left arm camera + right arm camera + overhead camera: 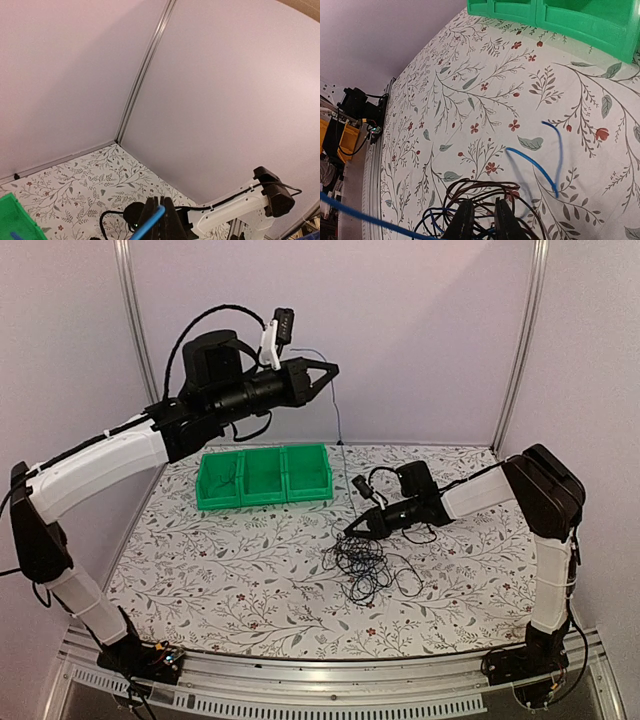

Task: Untangle the cables

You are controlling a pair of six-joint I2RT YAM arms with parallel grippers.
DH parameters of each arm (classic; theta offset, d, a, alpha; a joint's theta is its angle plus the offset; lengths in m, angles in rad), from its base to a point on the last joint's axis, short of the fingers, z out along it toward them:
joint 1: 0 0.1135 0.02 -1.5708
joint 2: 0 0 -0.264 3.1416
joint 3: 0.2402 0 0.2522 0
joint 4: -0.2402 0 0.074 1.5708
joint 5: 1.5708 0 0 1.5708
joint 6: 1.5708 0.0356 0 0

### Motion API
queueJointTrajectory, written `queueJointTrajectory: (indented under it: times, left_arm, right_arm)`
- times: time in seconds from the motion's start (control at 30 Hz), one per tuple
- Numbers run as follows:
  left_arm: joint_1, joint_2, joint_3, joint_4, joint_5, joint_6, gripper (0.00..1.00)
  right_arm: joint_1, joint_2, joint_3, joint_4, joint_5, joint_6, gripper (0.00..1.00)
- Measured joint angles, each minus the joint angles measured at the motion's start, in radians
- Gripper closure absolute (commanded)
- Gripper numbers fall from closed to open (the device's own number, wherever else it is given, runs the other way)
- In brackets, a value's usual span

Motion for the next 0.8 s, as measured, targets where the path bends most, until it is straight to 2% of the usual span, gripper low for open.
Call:
queueJointTrajectory:
  times: [0.4,0.6,0.8]
  left_arm:
    - [0.034,-0.063,0.262,-0.118,-0.111,0.135,1.0]
    - [0.054,-0.063,0.357,-0.151,-0.15,0.185,1.0]
    - [0.092,-0.067,0.399,-0.159,-0.18,0.201,1.0]
  right_arm:
    - [0.0,0.009,-0.039,-0.016,0.105,0.0,0.73]
    - [0.0,0.009,-0.039,-0.028,0.137,-0.006,0.55]
    - [0.0,0.009,-0.039,-0.044,0.161,-0.024,0.51]
